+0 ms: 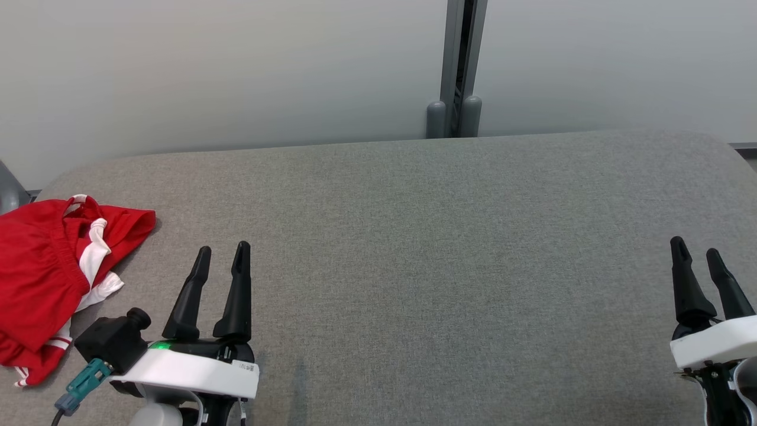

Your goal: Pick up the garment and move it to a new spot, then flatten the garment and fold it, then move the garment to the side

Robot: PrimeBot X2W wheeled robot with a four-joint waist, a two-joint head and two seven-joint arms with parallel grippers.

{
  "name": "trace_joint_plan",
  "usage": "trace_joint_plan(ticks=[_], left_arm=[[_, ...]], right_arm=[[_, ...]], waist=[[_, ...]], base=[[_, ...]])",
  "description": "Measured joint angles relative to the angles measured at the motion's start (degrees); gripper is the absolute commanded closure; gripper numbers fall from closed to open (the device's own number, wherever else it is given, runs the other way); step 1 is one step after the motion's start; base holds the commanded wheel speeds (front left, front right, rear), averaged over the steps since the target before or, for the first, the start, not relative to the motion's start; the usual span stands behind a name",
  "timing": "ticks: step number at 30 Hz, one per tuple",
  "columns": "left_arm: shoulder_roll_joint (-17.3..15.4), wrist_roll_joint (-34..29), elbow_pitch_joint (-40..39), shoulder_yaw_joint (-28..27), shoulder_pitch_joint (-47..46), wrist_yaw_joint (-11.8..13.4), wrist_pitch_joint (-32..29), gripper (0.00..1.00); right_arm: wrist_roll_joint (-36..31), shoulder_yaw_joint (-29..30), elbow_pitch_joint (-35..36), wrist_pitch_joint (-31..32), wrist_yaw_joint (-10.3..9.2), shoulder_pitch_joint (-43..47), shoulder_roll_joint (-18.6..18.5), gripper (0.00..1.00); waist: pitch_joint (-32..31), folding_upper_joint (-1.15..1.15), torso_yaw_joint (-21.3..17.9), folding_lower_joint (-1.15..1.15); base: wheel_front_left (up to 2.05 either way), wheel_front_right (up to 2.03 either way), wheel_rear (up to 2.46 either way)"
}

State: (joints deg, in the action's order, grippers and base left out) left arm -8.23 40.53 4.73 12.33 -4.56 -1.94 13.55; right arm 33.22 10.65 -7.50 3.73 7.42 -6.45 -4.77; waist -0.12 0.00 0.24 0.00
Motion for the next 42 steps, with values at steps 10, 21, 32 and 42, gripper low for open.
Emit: trace_joint_plan(ticks=[10,21,32,42], left_arm=[[-0.5,-6.1,0.8,0.0,0.0,1.0,-1.3,0.00],[-0.8,-10.9,2.5,-0.5,0.0,2.1,-2.3,0.00],[-1.4,-16.1,3.8,-1.2,0.0,4.0,-3.3,0.00],[-1.6,-19.9,4.6,-2.0,0.0,5.4,-3.7,0.00]], right_arm=[[-7.3,-2.8,-0.2,-3.4,0.00,0.4,0.1,0.00],[-13.5,-5.3,-1.1,-6.3,0.00,0.6,0.1,0.00],[-18.3,-7.3,-2.9,-8.9,0.00,0.8,0.5,0.00],[-21.2,-8.3,-3.8,-10.6,0.01,0.9,0.7,0.00]], waist=[[-0.2,0.00,0.1,0.00],[-0.3,0.00,0.1,0.00],[-0.3,0.00,0.2,0.00],[-0.5,0.00,0.4,0.00]], base=[[0.00,0.00,0.00],[0.00,0.00,0.00],[0.00,0.00,0.00],[0.00,0.00,0.00]])
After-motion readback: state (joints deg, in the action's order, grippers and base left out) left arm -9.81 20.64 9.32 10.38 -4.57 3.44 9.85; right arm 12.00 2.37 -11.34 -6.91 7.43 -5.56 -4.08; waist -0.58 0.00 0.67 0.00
